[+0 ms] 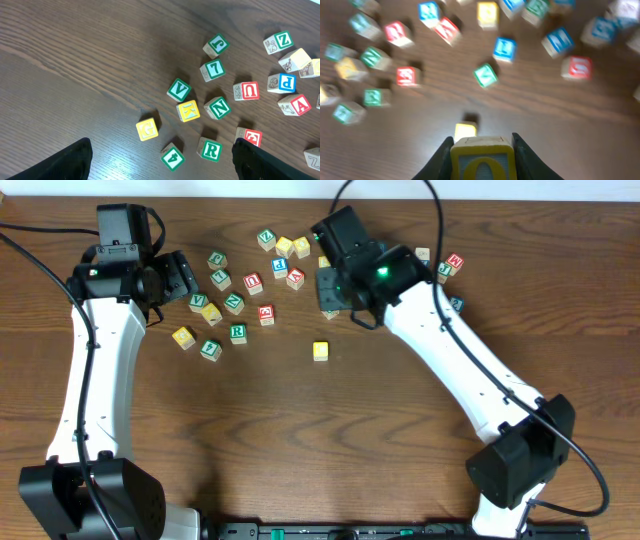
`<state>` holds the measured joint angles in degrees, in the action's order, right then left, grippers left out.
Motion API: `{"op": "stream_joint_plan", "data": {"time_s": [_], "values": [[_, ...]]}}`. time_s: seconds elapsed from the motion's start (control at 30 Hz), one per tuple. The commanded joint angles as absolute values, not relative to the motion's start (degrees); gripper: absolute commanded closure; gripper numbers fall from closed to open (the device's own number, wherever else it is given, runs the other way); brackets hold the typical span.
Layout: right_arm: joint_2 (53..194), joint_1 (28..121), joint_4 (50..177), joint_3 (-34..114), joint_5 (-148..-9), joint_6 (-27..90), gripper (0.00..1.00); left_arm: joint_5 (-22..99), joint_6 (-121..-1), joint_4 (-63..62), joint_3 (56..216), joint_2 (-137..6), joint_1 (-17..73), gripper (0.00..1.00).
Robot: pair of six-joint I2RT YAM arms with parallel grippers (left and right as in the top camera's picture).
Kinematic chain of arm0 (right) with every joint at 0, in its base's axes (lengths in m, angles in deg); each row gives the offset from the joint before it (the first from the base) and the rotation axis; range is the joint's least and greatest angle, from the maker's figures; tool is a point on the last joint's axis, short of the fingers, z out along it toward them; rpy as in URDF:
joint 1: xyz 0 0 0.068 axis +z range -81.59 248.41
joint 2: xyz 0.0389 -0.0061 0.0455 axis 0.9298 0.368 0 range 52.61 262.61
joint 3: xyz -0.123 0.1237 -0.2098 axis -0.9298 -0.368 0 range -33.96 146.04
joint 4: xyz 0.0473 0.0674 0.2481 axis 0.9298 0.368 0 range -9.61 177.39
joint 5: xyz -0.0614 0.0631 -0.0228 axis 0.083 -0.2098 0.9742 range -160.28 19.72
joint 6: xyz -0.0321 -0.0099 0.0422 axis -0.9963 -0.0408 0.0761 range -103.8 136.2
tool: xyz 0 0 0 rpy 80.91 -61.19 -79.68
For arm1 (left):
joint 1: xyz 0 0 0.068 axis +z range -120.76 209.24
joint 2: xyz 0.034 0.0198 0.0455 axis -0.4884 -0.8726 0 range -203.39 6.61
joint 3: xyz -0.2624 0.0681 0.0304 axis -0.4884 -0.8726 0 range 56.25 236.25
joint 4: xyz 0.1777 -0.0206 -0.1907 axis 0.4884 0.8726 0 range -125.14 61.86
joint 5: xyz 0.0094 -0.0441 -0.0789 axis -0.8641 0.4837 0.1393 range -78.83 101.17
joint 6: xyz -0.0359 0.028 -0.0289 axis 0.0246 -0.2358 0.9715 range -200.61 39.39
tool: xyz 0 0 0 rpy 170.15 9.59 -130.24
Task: Spell out CORL
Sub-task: 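Carry the O block with the right gripper beside the C block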
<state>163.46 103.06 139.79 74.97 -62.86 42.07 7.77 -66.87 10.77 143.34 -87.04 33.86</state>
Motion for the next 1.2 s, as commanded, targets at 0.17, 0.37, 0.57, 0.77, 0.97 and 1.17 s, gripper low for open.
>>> {"op": "stream_joint_plan", "data": {"time_s": [0.17,0.37,0.57,0.77,0.97,1.17], "values": [[165.43,102.30,142.21,69.72,-61.62,47.56,0.75,6.83,-66.35,10.03,143.69,-87.76,34.06,0.12],[166.59,102.37,134.82,61.09,-63.54,50.05,0.75,6.83,-66.35,9.96,143.69,-87.76,34.06,0.12],[166.65,102.52,124.24,52.83,-66.82,50.07,0.76,6.83,-66.32,9.74,143.69,-87.76,34.06,0.12],[166.92,102.91,116.20,46.82,-66.27,51.60,0.75,6.83,-66.32,9.74,143.69,-87.76,34.06,0.12],[167.53,103.00,114.37,44.61,-65.92,52.23,0.76,6.83,-66.32,9.76,143.69,-87.76,34.06,0.12],[168.99,103.33,113.62,44.56,-65.92,52.23,0.75,6.83,-66.35,9.78,143.69,-87.76,34.06,0.12]]}}
